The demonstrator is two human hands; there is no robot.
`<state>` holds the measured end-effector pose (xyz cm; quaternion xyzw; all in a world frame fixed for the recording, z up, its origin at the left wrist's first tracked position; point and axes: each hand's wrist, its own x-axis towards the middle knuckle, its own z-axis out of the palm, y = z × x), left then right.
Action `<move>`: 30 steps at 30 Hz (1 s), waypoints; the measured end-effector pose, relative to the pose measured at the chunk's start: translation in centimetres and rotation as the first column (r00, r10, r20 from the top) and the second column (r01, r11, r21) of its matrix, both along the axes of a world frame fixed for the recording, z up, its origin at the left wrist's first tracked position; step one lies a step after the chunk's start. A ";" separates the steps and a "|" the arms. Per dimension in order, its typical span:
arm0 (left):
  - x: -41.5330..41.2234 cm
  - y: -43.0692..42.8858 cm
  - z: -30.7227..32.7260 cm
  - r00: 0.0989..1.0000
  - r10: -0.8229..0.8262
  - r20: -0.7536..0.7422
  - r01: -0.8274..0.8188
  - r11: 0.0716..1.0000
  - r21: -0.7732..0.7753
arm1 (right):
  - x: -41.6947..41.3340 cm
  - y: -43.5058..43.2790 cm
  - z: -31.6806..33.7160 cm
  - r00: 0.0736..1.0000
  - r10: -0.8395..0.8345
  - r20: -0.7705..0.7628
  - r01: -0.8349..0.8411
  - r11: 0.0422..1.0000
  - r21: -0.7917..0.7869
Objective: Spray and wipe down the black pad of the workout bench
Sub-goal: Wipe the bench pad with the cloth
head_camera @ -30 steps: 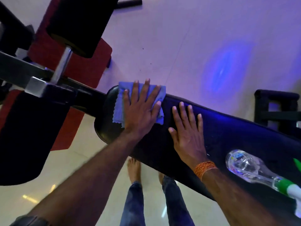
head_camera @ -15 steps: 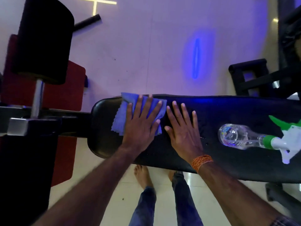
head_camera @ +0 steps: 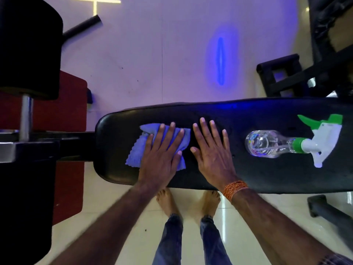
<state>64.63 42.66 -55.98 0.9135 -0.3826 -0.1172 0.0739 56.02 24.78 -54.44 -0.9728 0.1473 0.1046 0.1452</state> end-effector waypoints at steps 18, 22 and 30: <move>-10.3 -0.4 -0.2 0.928 0.368 -0.058 -0.371 0.927 -0.064 | -2.8 -1.4 -0.7 0.954 0.300 0.008 -0.300 0.954 -0.005; -8.4 -0.4 0.3 0.915 0.390 -0.100 -0.396 0.917 -0.045 | -2.5 -1.4 -0.2 0.951 0.308 0.004 -0.308 0.951 0.011; -4.0 1.1 2.4 0.850 0.509 -0.134 -0.525 0.806 -0.271 | 0.3 0.8 1.3 0.984 0.066 0.165 -0.086 0.989 0.118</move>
